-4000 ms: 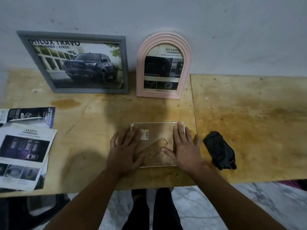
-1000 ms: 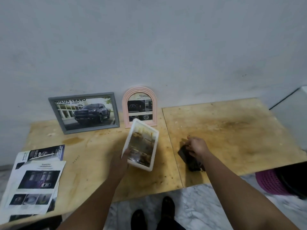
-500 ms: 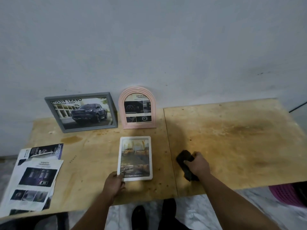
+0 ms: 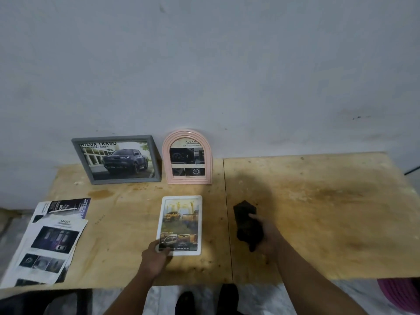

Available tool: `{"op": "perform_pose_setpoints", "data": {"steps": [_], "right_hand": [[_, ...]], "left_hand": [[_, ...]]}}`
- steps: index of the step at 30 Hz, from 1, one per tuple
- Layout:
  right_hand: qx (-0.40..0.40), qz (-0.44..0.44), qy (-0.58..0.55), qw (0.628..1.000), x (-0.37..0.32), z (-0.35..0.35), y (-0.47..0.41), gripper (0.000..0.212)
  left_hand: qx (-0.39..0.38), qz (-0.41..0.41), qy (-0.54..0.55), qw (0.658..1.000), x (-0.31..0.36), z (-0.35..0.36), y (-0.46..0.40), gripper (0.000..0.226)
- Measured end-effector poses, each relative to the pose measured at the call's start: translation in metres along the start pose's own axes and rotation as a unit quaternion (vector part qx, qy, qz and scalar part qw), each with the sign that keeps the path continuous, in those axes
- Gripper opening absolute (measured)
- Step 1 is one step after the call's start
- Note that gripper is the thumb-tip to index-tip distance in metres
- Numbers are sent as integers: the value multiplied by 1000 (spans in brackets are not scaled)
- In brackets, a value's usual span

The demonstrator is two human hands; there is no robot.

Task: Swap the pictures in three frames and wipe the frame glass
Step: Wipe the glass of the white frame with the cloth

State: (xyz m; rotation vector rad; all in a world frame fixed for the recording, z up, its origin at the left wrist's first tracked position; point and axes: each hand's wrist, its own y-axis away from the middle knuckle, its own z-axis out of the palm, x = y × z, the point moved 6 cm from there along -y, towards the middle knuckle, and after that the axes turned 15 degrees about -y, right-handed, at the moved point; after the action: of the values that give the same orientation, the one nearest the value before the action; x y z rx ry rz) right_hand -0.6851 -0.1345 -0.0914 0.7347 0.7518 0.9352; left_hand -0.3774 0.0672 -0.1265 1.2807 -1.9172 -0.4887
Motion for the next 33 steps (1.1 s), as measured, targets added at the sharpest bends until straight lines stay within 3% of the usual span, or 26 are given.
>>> {"op": "perform_pose_setpoints", "data": {"steps": [4,7,11,14,19,21,24,27,29,33], "right_hand": [[-89,49,27,994,0,24,6,65],[-146,63,30,987,6,46,11,63],[-123,53,48,990,15,65,14,60],[-92,52,78,991,25,76,18,44],[-88,64,133,985,43,82,16,48],[-78,79,148,983,54,82,16,41],[-53,91,112,988,70,81,12,36],[-14,76,80,994,82,81,-2,37],[22,50,121,991,87,83,-14,32],[75,-23,222,972,90,90,-37,30]], "left_hand": [[5,0,15,1000,7,-3,15,56],[15,-3,24,1000,5,-5,22,59],[16,-8,54,998,0,-6,30,59],[12,-4,67,998,-3,-8,37,59],[17,16,60,998,-3,-17,45,53],[16,31,52,998,-4,-19,47,50],[30,85,47,995,0,-24,44,23],[48,152,-7,987,2,-28,28,39],[69,195,-74,976,0,-29,14,38],[125,251,-237,930,-2,-22,-25,85]]}}
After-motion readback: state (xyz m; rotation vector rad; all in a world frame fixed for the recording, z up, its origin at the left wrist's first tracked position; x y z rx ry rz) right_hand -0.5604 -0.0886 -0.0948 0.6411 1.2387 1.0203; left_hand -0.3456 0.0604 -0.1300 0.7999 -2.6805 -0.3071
